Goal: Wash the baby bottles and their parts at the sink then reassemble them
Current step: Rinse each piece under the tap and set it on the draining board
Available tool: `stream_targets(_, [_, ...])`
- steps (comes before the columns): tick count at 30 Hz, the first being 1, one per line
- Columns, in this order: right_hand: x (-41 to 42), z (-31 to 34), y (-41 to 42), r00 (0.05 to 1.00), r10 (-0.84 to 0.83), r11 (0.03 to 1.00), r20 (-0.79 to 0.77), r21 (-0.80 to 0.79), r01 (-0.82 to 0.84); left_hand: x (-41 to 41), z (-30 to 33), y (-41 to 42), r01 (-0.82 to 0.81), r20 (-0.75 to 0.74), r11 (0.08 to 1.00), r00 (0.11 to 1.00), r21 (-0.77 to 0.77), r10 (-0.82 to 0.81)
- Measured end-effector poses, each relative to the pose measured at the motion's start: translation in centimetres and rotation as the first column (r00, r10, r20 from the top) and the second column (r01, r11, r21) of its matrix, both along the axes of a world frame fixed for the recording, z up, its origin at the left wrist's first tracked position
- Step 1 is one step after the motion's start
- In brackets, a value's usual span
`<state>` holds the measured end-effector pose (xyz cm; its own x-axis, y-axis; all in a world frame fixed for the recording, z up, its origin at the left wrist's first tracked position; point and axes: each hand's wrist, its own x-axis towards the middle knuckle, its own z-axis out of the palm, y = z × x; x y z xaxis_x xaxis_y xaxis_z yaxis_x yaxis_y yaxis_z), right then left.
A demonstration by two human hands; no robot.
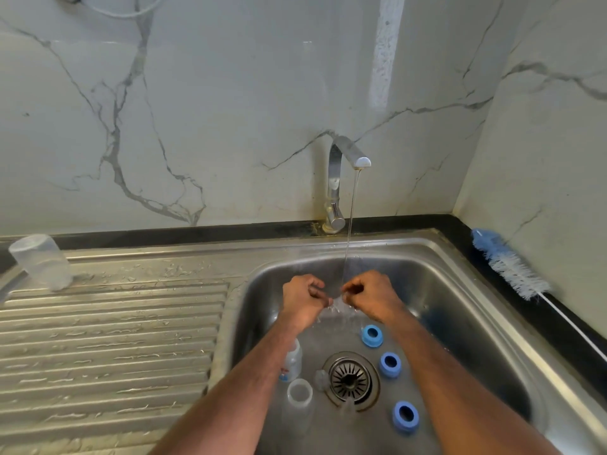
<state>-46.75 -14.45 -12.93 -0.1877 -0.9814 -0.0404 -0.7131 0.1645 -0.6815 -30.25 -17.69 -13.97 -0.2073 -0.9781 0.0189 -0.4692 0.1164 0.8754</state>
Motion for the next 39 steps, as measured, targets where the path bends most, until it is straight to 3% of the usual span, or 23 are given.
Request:
stream_targets(3, [2.2,1.1,0.3,0.991,0.066,0.997,-0.119,-0.034,-0.071,1.9,1.8,0.4,-0.008,0.084,0.985,0.996,-0.174,0.023])
stream_targets(6, [4.6,2.3,0.6,0.988,0.077,0.986,-0.137,-0.137,-0.095,5.0,4.1,0.6,-0.013,0.083,0.956,0.996,-0.292,0.039])
stream_targets(9, [6.0,2.4,1.0,0.988,0.067,0.989,-0.137,-0.123,-0.084,9.5,5.3,0.2,-0.078,0.088,0.929,0.989,-0.363,0.118])
stream_targets(14, [7.4,3.6,1.4,0.989,0.068,0.986,-0.134,-0.145,-0.087,18.4,6.0,0.6,-0.153,0.183,0.911,0.954,-0.383,0.237])
stream_targets(17, [10.3,5.0,1.2,0.991,0.089,0.958,-0.103,-0.263,-0.113,23.3,6.3,1.2,-0.169,0.203,0.916,0.945,-0.365,0.256])
stream_targets(24, [25.1,8.8,-4.2,0.936,0.345,0.863,-0.069,-0.367,-0.346,33.6,6.9,1.7,-0.290,0.263,0.888,0.881,-0.358,0.393])
stream_targets(31, [36.5,8.4,-8.6,0.908,0.397,0.841,-0.133,-0.344,-0.418,40.2,6.6,0.8,-0.426,0.247,0.843,0.823,-0.328,0.511])
stream_targets(39, [40.6,6.9,-11.1,0.907,0.340,0.876,-0.250,-0.268,-0.402,41.4,6.5,-0.2,-0.435,0.221,0.842,0.829,-0.319,0.513])
